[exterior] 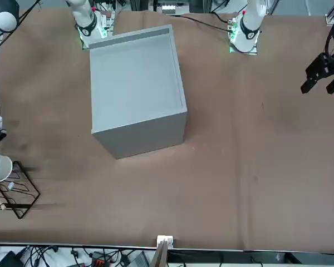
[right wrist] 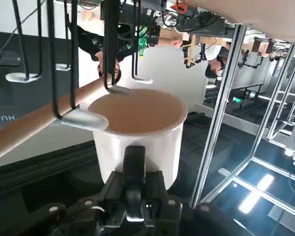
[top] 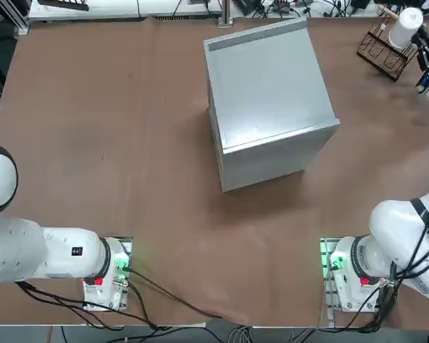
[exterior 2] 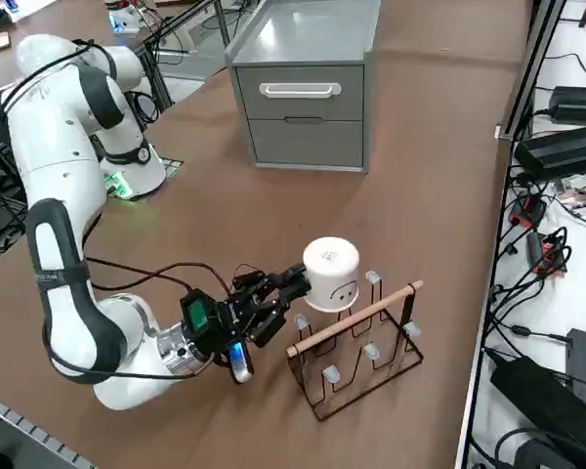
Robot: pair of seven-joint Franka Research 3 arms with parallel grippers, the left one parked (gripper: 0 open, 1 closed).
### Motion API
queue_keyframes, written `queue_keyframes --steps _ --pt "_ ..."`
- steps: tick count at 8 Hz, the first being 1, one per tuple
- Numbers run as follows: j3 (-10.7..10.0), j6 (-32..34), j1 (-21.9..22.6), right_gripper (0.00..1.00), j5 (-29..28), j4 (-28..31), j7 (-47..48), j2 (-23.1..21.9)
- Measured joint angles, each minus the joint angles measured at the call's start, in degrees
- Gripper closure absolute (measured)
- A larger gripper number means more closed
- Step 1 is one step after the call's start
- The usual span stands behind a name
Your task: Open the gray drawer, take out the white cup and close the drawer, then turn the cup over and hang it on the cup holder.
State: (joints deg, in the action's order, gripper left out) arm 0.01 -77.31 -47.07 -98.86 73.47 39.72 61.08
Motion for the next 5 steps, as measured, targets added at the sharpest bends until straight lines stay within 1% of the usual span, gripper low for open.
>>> queue_keyframes --steps 5 --pt "0.1 -1.8 0.8 0.81 0.0 0.0 0.0 0.0"
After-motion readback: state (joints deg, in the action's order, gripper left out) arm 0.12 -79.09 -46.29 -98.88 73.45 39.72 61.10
